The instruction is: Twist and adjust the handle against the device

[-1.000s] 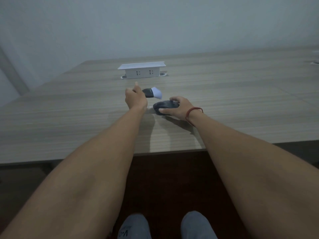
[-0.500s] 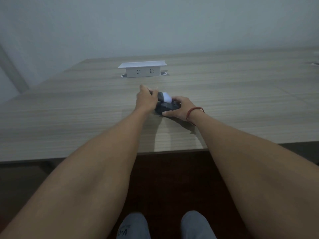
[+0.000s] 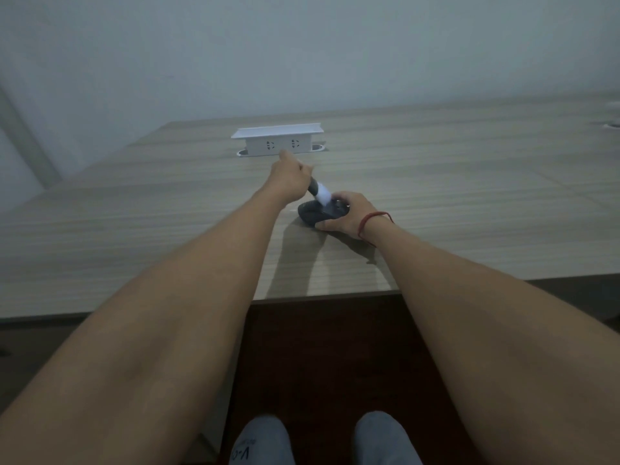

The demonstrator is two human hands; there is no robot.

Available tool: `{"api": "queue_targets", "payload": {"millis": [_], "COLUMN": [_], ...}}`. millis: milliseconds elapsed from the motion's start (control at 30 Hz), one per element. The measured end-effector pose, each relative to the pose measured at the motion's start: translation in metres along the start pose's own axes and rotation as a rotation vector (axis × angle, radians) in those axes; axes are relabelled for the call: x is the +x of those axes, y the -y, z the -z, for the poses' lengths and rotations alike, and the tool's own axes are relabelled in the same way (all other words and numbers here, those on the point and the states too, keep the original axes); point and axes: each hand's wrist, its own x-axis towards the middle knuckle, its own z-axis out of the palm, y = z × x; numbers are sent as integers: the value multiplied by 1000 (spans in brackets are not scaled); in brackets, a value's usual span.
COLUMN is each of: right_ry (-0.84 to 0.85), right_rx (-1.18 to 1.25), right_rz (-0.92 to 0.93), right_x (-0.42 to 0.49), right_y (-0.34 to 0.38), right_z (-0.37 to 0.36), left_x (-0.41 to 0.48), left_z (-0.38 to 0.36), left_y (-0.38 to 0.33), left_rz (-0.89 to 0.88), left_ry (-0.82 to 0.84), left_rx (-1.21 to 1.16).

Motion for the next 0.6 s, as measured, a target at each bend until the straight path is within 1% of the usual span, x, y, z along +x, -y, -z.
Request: {"api": "queue_targets", "payload": {"millis": [67, 133, 167, 267, 333, 400, 433, 467, 533, 600], "right_ry": [-1, -4, -4, 5, -2, -11, -13, -17, -27, -34], "right_rx": [-8, -11, -18, -37, -58, -73, -77, -80, -83, -87], "right_rz": [-6, -23, -25, -7, -2, -3, -4, -6, -9, -9], "right_x": [-1, 0, 0, -1, -1, -2, -2, -1, -2, -3], "right_y": [1, 2, 2, 3, 3, 2, 2, 3, 4, 6], "right_z": [0, 0, 0, 1, 0, -2, -2, -2, -2, -3], "left_x": [-1, -2, -2, -2, -6, -8, -7, -7, -13, -18], "left_z": [-3, -4, -3, -1, 0, 4, 5, 6, 7, 5], "left_y": [4, 7, 6, 6, 10, 19, 23, 26, 28, 33], "left_rz": [28, 67, 54, -19, 9, 56, 45, 13, -52, -61], "left_ry": [-1, -63, -83, -27, -5, -74, -107, -130, -144, -150], "left_rx": [18, 47, 49, -39, -39, 16, 34, 22, -87, -155]}}
